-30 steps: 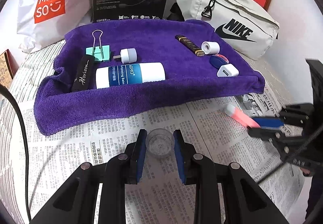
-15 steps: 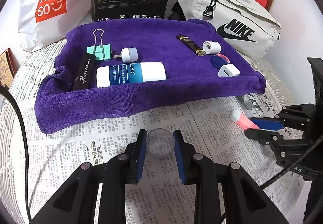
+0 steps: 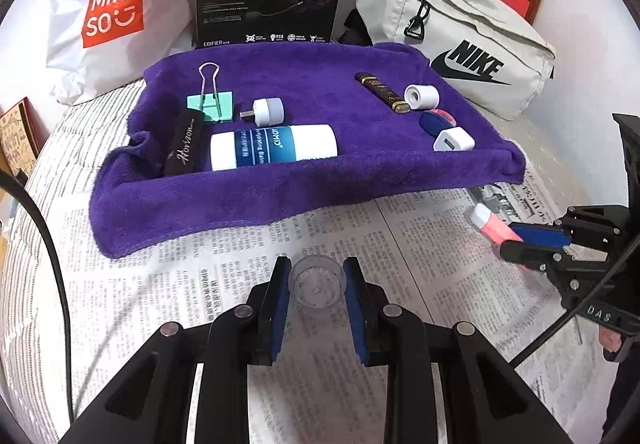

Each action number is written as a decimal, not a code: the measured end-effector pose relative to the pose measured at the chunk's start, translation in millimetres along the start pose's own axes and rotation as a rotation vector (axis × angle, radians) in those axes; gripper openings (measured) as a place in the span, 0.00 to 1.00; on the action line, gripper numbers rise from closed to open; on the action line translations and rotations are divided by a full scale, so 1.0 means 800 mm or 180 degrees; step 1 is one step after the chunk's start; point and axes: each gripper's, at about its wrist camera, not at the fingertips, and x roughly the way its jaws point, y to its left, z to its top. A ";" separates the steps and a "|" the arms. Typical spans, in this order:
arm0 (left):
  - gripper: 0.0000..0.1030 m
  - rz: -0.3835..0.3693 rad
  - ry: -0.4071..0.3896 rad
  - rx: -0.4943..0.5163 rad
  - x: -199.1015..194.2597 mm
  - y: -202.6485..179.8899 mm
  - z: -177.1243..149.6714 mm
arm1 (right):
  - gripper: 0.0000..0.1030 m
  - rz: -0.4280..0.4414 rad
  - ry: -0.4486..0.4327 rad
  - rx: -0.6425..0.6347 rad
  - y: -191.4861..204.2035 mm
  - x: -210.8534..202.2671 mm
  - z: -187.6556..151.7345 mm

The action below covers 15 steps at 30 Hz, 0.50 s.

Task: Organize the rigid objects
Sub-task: 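Grasp the pink marker with the right tool while the left tool holds the clear cap, then carry the clear cap and pink marker onto the purple towel with both tools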

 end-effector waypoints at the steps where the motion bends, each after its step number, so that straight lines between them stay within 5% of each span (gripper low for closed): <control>1: 0.25 0.0017 -0.0031 0.0010 -0.004 0.001 0.001 | 0.16 -0.0011 -0.0014 0.0002 -0.001 -0.003 0.002; 15: 0.25 -0.0014 -0.0085 0.0005 -0.032 0.005 0.023 | 0.16 0.0047 -0.0030 0.0090 -0.006 -0.013 0.021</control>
